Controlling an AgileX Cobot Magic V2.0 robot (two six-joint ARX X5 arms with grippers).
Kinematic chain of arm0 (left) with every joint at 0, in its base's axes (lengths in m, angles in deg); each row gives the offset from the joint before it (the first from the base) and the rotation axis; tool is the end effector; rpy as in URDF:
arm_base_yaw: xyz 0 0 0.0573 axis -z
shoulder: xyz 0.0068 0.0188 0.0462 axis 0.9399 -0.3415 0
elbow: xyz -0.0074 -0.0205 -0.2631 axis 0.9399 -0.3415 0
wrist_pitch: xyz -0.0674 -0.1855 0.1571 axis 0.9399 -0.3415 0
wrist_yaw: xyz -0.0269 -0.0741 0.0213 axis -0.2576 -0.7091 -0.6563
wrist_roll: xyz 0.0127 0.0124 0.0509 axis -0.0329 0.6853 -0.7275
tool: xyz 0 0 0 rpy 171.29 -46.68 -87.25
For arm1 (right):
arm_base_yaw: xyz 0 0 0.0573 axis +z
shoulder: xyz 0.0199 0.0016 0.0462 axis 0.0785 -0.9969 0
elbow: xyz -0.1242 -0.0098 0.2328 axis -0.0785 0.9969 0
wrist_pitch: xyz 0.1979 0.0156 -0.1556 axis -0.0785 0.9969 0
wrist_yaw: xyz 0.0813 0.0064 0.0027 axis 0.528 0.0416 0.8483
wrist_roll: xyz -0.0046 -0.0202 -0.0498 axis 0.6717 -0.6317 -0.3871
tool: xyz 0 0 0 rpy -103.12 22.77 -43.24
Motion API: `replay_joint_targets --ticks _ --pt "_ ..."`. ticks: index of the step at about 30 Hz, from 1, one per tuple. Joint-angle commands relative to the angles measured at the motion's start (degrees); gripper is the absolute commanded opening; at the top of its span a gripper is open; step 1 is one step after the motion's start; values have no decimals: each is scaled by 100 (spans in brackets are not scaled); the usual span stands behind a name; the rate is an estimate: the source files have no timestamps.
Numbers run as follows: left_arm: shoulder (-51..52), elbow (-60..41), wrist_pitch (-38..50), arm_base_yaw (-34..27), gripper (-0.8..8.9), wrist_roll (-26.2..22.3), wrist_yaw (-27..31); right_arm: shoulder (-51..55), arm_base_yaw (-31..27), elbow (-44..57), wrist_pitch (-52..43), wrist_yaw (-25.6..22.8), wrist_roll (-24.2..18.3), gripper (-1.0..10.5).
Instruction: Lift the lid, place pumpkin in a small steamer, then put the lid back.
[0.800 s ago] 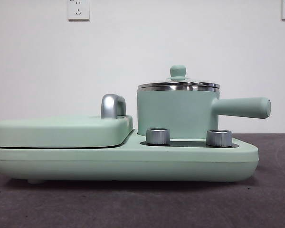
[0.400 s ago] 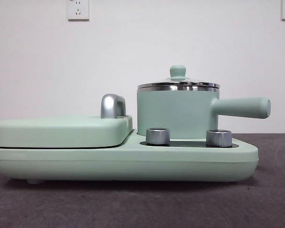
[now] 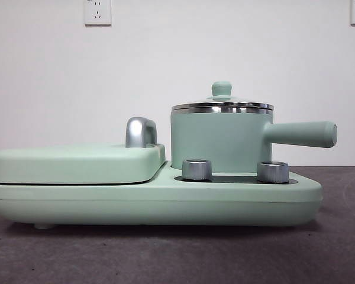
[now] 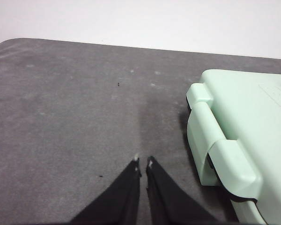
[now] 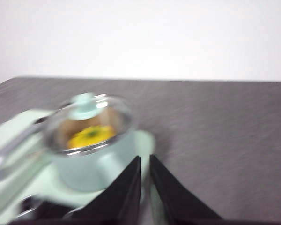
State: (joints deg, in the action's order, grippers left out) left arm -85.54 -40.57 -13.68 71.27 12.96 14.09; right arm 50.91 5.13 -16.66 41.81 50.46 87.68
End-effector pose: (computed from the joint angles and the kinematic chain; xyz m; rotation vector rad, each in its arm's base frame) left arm 0.0948 -0.0028 0.1569 -0.0824 0.1548 -0.0374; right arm 0.0745 0.0164 0.2672 0.1301 0.1286 0.2896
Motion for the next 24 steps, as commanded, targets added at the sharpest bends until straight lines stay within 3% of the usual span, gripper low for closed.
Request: replay_joint_targets --ticks 1,9,24 --pt "9 -109 -35 -11 27 26 24 190 -240 680 -732 -328 -103 27" --pt "9 -109 -35 -9 27 26 24 688 -540 1744 -990 -1202 -179 26" --pt "9 -109 -33 -9 27 26 24 1073 -584 2557 -1113 -1244 -597 25"
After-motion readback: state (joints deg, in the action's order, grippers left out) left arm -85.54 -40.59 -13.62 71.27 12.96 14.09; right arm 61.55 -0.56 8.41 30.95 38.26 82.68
